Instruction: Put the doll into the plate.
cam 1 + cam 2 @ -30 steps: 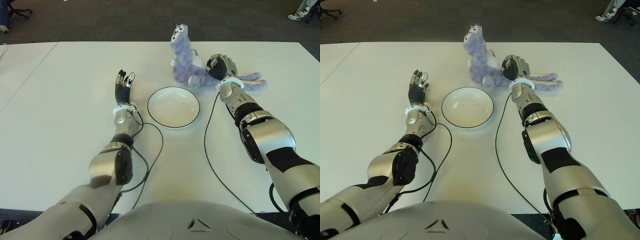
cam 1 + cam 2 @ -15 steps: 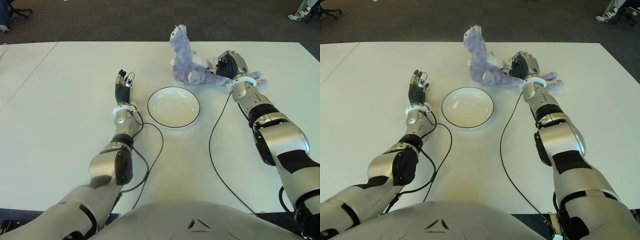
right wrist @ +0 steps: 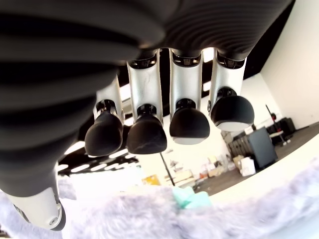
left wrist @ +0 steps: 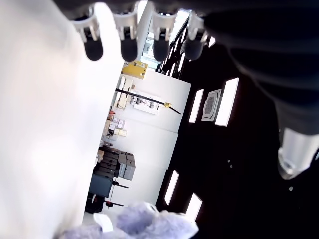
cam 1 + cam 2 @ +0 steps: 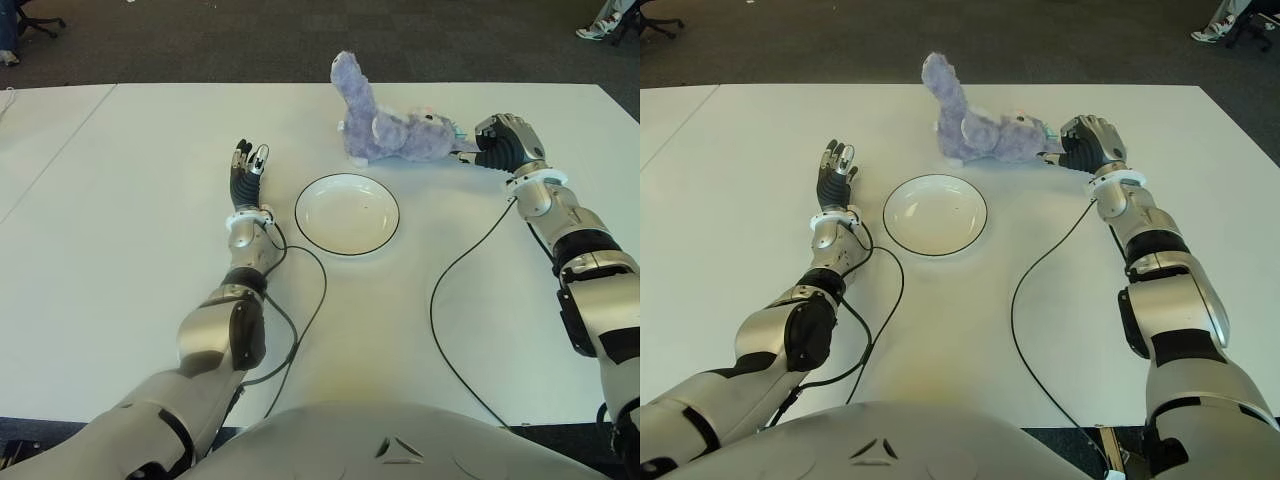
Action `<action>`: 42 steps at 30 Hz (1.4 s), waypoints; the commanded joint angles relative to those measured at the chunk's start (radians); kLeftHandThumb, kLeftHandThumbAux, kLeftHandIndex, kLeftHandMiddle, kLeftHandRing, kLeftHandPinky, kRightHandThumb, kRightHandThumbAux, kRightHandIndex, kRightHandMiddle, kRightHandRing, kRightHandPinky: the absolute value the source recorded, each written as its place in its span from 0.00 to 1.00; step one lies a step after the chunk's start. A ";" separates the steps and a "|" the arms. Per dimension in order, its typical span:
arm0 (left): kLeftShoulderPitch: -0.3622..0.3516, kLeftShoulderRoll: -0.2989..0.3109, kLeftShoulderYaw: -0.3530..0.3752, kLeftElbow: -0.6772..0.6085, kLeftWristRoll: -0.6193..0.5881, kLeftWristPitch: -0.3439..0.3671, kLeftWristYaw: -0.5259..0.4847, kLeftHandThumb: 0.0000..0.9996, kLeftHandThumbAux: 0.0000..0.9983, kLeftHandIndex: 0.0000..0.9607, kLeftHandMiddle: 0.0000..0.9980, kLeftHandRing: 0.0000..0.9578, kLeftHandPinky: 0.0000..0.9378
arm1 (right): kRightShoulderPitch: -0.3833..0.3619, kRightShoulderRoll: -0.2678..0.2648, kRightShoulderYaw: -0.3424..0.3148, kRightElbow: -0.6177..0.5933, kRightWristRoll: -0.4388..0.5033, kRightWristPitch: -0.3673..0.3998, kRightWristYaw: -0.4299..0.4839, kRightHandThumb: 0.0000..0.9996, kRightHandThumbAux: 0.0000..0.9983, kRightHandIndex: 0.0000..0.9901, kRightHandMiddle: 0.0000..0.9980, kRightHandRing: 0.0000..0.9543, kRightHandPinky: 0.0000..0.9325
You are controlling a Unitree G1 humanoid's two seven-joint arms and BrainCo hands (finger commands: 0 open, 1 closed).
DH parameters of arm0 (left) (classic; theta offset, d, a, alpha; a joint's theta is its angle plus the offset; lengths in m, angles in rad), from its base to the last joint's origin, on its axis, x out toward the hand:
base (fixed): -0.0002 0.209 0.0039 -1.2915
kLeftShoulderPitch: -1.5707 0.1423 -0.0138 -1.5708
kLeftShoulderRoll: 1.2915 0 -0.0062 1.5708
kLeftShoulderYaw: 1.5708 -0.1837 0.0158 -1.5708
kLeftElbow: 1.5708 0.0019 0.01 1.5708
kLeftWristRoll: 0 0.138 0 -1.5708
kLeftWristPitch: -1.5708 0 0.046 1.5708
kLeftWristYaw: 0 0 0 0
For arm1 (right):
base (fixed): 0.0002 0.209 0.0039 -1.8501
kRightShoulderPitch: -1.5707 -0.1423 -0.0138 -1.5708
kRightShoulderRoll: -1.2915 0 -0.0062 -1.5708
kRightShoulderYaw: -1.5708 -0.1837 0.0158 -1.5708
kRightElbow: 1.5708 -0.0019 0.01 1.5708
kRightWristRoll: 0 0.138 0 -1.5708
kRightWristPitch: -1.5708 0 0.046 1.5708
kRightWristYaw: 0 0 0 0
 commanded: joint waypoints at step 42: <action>0.215 -0.043 0.092 0.134 -0.056 0.126 -0.041 0.00 0.51 0.05 0.06 0.05 0.05 | -0.142 0.155 0.257 0.141 -0.270 0.243 0.013 0.22 0.34 0.00 0.00 0.00 0.00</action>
